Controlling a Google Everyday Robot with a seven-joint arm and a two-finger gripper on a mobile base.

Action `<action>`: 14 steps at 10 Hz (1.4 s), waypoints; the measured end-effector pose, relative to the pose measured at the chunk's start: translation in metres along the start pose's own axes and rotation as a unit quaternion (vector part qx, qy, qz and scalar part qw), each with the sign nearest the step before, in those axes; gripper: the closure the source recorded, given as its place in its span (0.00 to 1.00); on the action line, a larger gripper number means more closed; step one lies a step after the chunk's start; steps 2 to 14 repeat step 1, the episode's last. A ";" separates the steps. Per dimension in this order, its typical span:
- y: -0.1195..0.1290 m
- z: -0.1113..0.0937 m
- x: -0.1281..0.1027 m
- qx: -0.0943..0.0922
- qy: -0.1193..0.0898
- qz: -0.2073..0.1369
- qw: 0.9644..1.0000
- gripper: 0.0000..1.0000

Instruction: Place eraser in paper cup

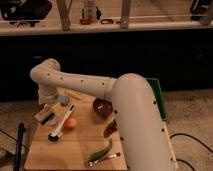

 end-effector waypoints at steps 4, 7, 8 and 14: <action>0.000 0.000 0.000 0.000 0.000 0.000 1.000 0.20; 0.000 0.000 0.000 0.000 0.000 0.000 1.000 0.20; 0.000 0.000 0.000 0.000 0.000 0.000 1.000 0.20; 0.000 0.000 0.000 0.000 0.000 0.000 1.000 0.20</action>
